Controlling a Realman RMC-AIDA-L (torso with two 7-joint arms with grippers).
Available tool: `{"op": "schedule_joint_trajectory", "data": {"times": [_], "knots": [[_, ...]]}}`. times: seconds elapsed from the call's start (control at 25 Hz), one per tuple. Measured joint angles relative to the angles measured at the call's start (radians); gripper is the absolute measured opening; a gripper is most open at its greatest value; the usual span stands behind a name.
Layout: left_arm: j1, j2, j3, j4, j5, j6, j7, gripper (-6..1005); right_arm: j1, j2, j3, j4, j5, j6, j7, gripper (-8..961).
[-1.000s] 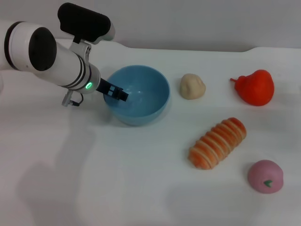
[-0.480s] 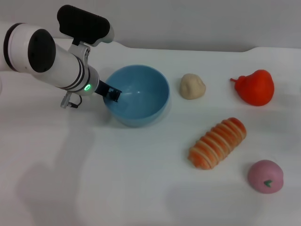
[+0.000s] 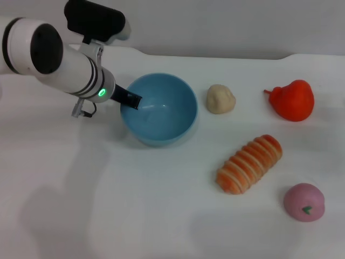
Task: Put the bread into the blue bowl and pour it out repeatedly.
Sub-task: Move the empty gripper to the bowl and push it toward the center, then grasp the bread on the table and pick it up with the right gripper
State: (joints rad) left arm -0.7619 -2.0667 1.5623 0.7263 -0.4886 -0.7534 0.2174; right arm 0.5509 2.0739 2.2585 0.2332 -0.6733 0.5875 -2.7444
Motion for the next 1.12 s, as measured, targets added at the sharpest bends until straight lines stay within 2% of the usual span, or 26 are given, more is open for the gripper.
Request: {"op": "schedule_joint_trajectory", "data": {"times": [0.12, 0.4, 0.56, 0.68, 0.72, 0.88, 1.12], "knots": [[-0.007, 0.001, -0.046, 0.0, 0.001, -0.023, 0.0, 3, 0.004, -0.001, 0.002, 0.0, 0.002, 0.0, 0.0, 540], [-0.02, 0.003, -0.185, 0.013, 0.001, -0.077, -0.003, 0, 0.017, -0.002, 0.01, 0.0, 0.01, -0.001, 0.036, 541], [-0.038, 0.006, -0.303, 0.009, 0.0, -0.123, -0.036, -2, 0.029, -0.007, 0.002, 0.028, 0.013, -0.056, 0.209, 541], [-0.037, 0.008, -0.336, 0.009, 0.001, -0.139, -0.064, -1, 0.039, -0.016, -0.014, 0.079, -0.073, -0.113, 0.404, 540], [-0.034, 0.009, -0.339, 0.01, 0.001, -0.141, -0.067, 0, 0.039, -0.016, -0.014, 0.079, -0.073, -0.113, 0.404, 540], [-0.025, 0.01, -0.341, 0.012, 0.001, -0.144, -0.081, 0, 0.039, -0.026, -0.015, 0.178, -0.318, -0.127, 0.741, 540], [-0.024, 0.011, -0.342, 0.013, 0.001, -0.146, -0.084, -1, 0.044, -0.044, -0.016, 0.36, -0.841, -0.066, 1.334, 541]]}}
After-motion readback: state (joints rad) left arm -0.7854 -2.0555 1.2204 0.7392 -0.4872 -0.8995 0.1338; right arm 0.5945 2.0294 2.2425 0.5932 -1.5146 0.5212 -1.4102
